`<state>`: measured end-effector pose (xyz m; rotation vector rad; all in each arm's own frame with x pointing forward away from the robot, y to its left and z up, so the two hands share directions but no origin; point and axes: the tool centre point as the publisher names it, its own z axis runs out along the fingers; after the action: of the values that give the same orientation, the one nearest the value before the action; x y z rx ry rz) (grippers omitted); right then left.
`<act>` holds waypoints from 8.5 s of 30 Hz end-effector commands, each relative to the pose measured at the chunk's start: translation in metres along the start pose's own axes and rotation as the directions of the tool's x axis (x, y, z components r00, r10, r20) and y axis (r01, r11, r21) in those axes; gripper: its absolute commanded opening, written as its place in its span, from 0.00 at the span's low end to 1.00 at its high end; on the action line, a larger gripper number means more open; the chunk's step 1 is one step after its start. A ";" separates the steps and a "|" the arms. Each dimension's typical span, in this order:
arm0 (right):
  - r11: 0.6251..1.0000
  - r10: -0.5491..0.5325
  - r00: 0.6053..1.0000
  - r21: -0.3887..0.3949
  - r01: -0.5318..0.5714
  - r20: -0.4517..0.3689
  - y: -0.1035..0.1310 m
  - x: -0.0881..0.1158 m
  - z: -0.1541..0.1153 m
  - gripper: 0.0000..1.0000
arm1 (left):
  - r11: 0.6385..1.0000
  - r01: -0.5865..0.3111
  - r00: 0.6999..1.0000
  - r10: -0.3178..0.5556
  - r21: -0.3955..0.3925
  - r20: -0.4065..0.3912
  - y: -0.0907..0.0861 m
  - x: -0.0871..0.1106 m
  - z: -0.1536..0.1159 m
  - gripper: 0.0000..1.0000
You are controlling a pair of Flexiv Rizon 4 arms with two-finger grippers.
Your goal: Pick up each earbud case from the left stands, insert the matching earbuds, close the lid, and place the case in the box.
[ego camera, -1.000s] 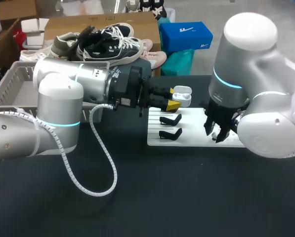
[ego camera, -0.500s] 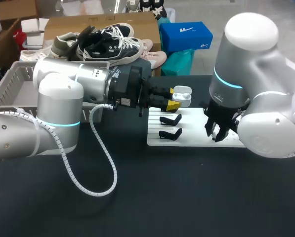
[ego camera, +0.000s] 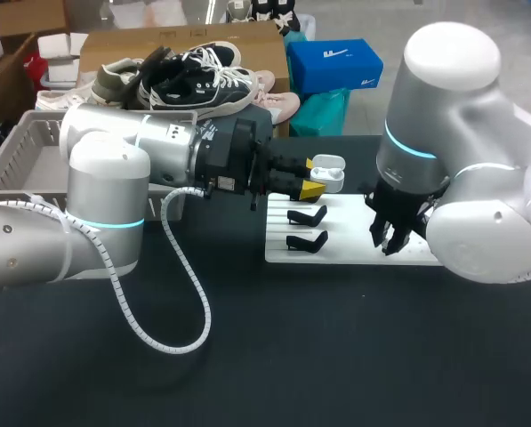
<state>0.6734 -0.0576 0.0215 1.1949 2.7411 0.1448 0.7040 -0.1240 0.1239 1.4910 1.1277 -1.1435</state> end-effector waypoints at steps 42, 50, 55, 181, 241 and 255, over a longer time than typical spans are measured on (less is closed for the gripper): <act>0.984 -0.178 0.984 -0.011 0.177 -0.011 -0.013 -0.015 -0.121 0.00 | 1.000 -0.001 1.000 0.001 -0.002 0.001 0.000 0.000 0.000 0.00; 0.931 -0.363 0.930 -0.065 0.360 -0.048 0.003 0.000 -0.177 0.00 | 1.000 -0.001 1.000 0.001 -0.002 0.001 0.000 0.000 0.000 0.00; 0.873 -0.485 0.872 -0.100 0.477 -0.072 0.023 0.021 -0.194 0.00 | 1.000 -0.001 1.000 0.001 -0.002 0.001 0.000 0.000 0.000 0.00; 0.623 -0.782 0.621 -0.016 0.782 -0.054 0.105 0.050 -0.138 0.00 | 1.000 -0.001 1.000 0.001 -0.002 0.001 0.000 0.000 0.000 0.00; 0.832 -0.553 0.832 0.017 0.554 -0.042 0.081 -0.021 -0.121 1.00 | 1.000 -0.001 1.000 0.001 -0.002 0.001 0.000 0.000 0.000 0.00; 0.818 -0.574 0.816 -0.019 0.574 -0.065 0.065 -0.008 -0.132 1.00 | 1.000 -0.001 1.000 0.001 -0.002 0.001 0.000 0.000 0.000 0.00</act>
<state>0.7097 -0.0207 0.1613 0.3036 3.0412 0.1080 0.7038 -0.1240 0.1238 1.4908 1.1278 -1.1436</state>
